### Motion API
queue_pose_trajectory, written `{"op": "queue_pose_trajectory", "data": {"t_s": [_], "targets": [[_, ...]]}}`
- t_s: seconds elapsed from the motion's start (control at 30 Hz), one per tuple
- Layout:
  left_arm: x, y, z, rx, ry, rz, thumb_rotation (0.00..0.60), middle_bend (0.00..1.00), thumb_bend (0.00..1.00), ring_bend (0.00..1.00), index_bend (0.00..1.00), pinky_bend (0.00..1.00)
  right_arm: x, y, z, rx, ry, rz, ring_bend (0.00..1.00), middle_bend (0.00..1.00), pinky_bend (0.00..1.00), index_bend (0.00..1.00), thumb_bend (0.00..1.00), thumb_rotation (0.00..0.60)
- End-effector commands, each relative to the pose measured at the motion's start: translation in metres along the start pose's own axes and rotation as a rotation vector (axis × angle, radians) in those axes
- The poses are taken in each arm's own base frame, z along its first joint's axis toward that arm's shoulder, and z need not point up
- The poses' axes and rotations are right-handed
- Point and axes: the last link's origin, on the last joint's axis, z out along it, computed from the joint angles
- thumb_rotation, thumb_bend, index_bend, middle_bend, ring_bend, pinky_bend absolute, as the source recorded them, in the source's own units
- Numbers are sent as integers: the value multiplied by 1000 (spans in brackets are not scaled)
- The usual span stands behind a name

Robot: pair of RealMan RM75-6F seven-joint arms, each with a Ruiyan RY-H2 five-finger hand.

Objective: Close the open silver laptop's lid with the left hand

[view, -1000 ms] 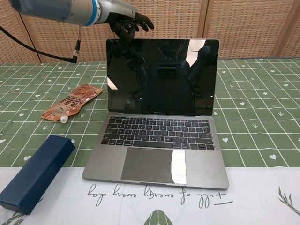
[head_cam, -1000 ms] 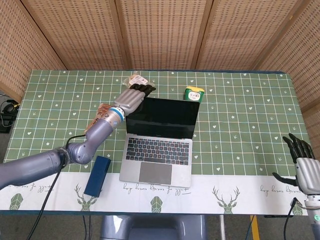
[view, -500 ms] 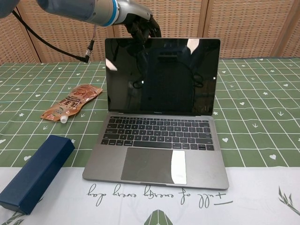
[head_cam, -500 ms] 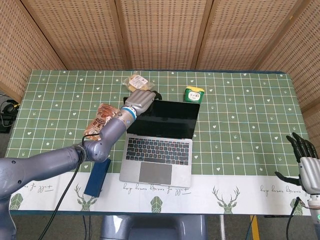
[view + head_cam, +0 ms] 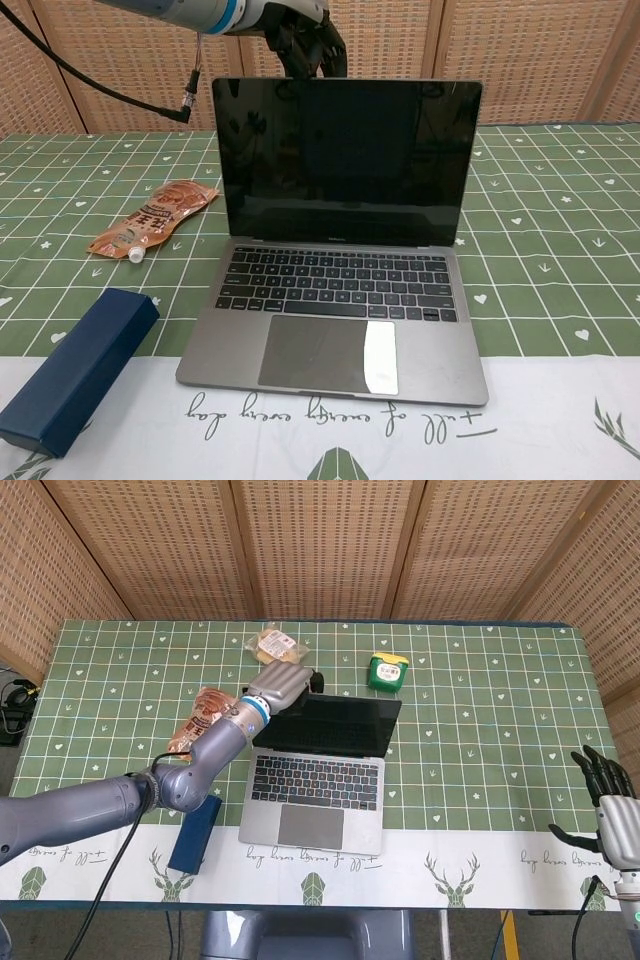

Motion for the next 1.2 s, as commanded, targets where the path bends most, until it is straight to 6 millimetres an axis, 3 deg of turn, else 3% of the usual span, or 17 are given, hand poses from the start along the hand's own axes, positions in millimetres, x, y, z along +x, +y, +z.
{"op": "queue_pose_trajectory", "data": {"t_s": [0.03,0.43,0.8,1.2], "targets": [[-1,1,-12,-24,-20,9,600,316,1000,296,399,323,0,0,0,0,0,0,0,0,0,0,97,600],[-24,2,-54,-87,-146,-2,600,317,1000,296,399,323,-3,-6,-3,24,-14,-5,0,0,0,0,97,600],[-69,-3,-92,-141,-264,-2,600,317,1000,296,398,324,-2,-10,-6,37,-8,-8,0,0,0,0,97,600],[-119,-6,-102,-174,-367,-44,600,317,1000,297,401,325,0,-11,-9,40,-10,-13,0,0,0,0,96,600]]}}
